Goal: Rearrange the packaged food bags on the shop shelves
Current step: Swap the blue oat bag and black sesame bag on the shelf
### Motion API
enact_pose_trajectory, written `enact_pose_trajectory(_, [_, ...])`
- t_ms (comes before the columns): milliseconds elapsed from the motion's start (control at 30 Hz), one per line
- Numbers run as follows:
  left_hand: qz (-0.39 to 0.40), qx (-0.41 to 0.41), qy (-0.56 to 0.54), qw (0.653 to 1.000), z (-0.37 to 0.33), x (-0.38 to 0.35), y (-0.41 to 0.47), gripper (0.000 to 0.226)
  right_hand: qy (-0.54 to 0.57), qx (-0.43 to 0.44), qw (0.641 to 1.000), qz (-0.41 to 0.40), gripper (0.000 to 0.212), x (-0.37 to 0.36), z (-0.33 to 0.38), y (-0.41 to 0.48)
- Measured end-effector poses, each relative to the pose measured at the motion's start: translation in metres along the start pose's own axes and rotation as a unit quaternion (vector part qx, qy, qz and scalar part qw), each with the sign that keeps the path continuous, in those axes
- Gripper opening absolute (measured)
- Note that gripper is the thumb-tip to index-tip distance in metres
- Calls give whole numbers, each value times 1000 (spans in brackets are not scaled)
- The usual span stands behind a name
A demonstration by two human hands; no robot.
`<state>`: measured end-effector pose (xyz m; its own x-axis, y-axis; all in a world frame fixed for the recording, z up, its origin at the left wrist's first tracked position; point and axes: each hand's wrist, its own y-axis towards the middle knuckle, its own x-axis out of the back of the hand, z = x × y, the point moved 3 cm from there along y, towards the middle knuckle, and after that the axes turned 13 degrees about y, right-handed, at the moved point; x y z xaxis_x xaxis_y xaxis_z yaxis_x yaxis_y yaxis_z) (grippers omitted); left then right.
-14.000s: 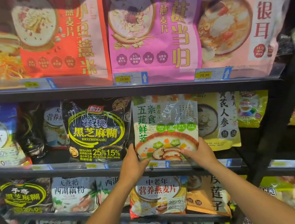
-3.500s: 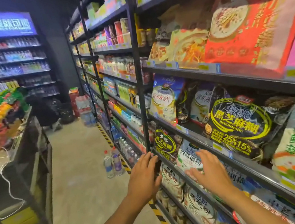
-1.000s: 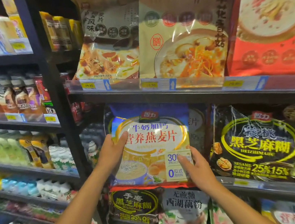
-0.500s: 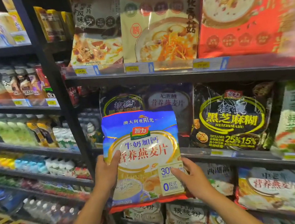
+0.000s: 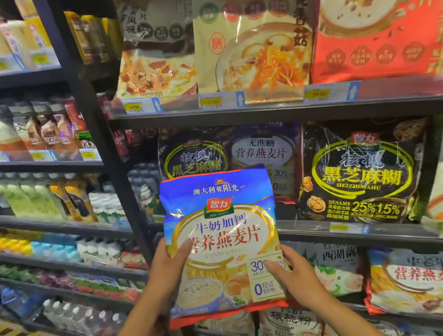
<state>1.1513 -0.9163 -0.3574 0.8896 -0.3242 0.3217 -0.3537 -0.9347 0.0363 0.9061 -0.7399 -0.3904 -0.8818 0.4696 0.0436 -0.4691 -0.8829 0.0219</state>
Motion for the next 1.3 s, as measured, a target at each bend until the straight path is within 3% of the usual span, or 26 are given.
enact_pose_trajectory(167, [98, -37, -4, 995, -20, 1, 47, 52, -9, 22, 999, -47, 30, 4, 20, 23])
enact_pose_trajectory(300, [131, -71, -12, 989, -44, -8, 84, 53, -4, 43, 995, -89, 76, 15, 31, 43])
enact_pose_trajectory(333, [138, -78, -12, 987, -49, -11, 93, 51, -9, 47, 994, -97, 72, 17, 34, 48])
enact_pose_trajectory(433, [146, -94, -17, 985, -59, -22, 118, 49, -20, 39, 992, -120, 32, 20, 49, 58])
enact_pose_trajectory(467, [148, -100, -18, 984, -62, -26, 124, 50, -19, 43, 991, -126, 31, 21, 51, 62])
enact_pose_trajectory(567, [146, -102, -32, 984, -68, -36, 140, 45, -24, 50, 988, -147, 42, 25, 57, 70])
enact_pose_trajectory(700, [155, -89, -53, 983, -71, -38, 158, 46, -33, 58, 984, -167, 39, 22, 64, 81])
enact_pose_trajectory(933, [135, -80, -118, 980, -69, -3, 181, 42, -54, 86, 984, -149, 54, -15, 78, 104])
enact_pose_trajectory(1133, [125, -76, -129, 981, -63, 7, 186, 44, -42, 62, 990, -118, 45, -24, 73, 112])
enact_pose_trajectory(1300, [130, -81, -127, 980, -65, 0, 180, 47, -40, 53, 989, -130, 72, -16, 66, 110])
